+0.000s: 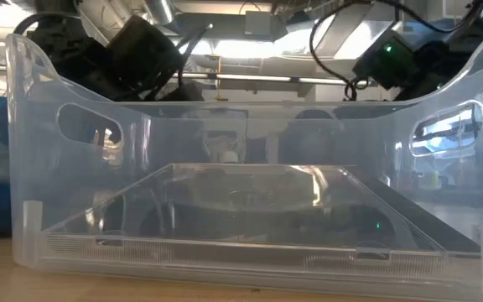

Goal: Pick & place jewel cases by type
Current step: Put the blue CD case into the black bin

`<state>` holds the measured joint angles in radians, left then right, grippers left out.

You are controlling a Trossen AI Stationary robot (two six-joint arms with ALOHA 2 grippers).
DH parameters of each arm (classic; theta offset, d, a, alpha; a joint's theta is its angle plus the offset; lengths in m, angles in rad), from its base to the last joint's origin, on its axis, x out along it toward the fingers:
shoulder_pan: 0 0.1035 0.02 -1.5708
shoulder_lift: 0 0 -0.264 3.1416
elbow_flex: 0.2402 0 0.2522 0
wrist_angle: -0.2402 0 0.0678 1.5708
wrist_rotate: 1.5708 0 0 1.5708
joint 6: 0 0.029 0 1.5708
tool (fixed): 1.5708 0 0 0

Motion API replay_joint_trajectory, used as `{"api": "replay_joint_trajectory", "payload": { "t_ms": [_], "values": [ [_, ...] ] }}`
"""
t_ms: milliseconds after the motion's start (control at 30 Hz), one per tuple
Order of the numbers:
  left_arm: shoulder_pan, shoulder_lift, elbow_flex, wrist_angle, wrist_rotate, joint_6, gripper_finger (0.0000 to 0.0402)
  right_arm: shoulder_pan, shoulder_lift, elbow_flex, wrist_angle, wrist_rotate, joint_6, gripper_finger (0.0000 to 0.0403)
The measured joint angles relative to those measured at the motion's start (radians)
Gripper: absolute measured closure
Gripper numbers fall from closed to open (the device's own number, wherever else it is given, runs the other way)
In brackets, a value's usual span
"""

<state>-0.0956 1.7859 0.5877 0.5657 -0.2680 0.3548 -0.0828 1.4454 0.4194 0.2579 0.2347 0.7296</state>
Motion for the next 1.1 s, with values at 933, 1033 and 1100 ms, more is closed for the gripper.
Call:
{"api": "replay_joint_trajectory", "payload": {
  "t_ms": [933, 1033, 1100],
  "values": [
    [-0.001, 0.048, 0.002, 0.023, -0.026, -0.002, 0.0217, -0.072, 0.119, 0.001, 0.128, -0.417, 0.130, 0.0159],
    [-0.001, 0.048, 0.000, 0.033, -0.026, -0.002, 0.0217, -0.071, 0.121, -0.001, 0.153, -0.456, 0.131, 0.0159],
    [-0.001, 0.048, 0.000, 0.036, -0.026, -0.001, 0.0217, -0.070, 0.122, -0.002, 0.168, -0.481, 0.131, 0.0159]
  ]
}}
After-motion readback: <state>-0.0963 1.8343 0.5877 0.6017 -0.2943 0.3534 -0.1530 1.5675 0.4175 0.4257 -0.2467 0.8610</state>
